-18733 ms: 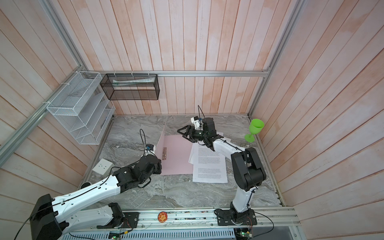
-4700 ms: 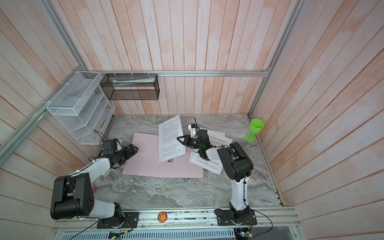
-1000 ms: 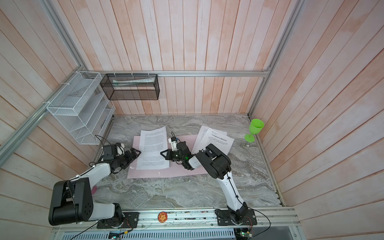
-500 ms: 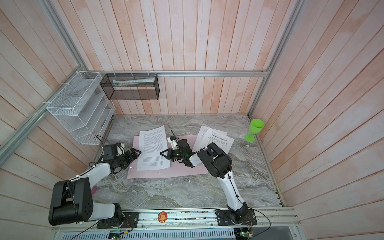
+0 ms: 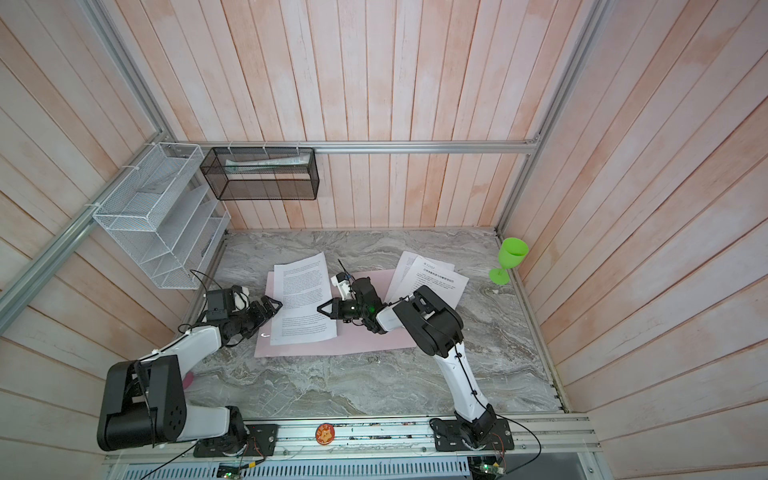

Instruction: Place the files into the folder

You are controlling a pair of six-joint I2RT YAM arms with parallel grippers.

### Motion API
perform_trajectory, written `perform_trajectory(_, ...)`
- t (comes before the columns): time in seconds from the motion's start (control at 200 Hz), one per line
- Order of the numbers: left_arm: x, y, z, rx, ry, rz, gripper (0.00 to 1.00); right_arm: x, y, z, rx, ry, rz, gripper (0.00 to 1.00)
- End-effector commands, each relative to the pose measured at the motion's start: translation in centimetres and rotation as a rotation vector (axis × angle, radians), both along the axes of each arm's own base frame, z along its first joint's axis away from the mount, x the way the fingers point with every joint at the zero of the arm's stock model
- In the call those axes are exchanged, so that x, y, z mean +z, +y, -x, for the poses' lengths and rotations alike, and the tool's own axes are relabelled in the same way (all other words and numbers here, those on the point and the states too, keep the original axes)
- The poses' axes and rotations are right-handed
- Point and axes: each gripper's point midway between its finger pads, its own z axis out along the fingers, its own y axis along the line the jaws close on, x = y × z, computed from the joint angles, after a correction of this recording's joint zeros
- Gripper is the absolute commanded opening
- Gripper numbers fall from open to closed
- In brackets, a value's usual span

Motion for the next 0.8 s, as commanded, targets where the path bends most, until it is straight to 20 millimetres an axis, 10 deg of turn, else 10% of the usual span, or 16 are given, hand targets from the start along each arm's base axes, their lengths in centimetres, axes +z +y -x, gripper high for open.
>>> perform_trajectory(0.0, 0.3, -0.23, -0.71, -0.007, -0.026, 0.009, 0.99, -1.67, -0.19, 0.14, -0.042, 0.085, 0.006, 0.0)
perform_trajectory(0.795, -0.24, -0.81, -0.7, 0.006, -0.025, 0.03, 0.98, -1.7, 0.23, 0.5, -0.083, 0.201, -0.025, 0.0)
